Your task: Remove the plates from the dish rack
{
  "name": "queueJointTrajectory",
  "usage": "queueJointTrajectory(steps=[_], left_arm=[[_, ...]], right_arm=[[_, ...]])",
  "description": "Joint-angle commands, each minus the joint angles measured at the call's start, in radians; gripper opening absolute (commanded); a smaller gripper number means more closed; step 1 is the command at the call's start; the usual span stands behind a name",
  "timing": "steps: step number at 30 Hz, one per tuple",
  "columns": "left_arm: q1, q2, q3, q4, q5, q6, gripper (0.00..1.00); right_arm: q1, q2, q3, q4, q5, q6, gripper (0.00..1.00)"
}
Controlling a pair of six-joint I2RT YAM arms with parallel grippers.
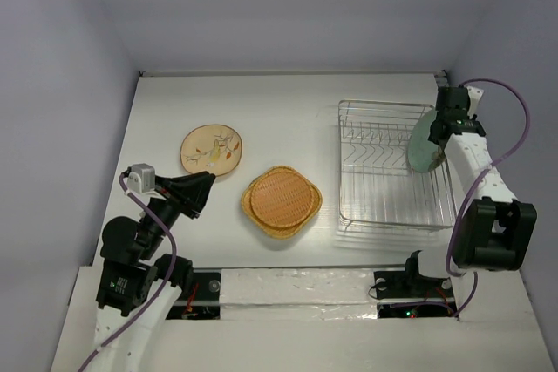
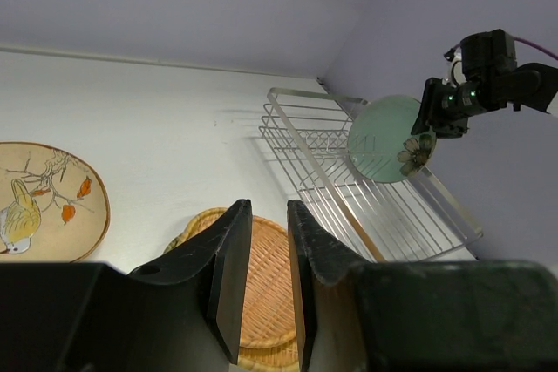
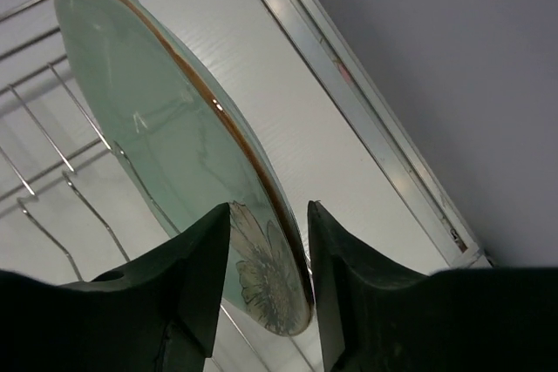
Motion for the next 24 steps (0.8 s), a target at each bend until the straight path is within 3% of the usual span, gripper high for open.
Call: queueJointTrajectory(steps=[1, 3, 7, 12, 24], left_arm=[[-0.005, -0.012, 0.019, 0.031, -0.003, 0.002, 0.20], [-0.005, -0.012, 0.019, 0.030, -0.005, 0.002, 0.20], [-0.005, -0.014, 0.017, 0.030, -0.008, 0.001, 0.20], [-0.005, -0.011, 0.017, 0.034, -0.003, 0.002, 0.20], [-0.005, -0.009, 0.014, 0.036, -0.003, -0.004, 0.20]], right_arm=[[-0.005, 0.021, 0.040, 0.041, 0.017, -0.030, 0.45], [-0.005, 0.032, 0.042, 0.049, 0.018, -0.039, 0.42], [-0.005, 0.044, 0.052, 0.043, 0.034, -0.053, 0.18], [-0.005, 0.046, 0.077, -0.002, 0.021, -0.051, 0.00], [0.124, -0.006, 0.238, -0.105, 0.156, -0.180, 0.00]])
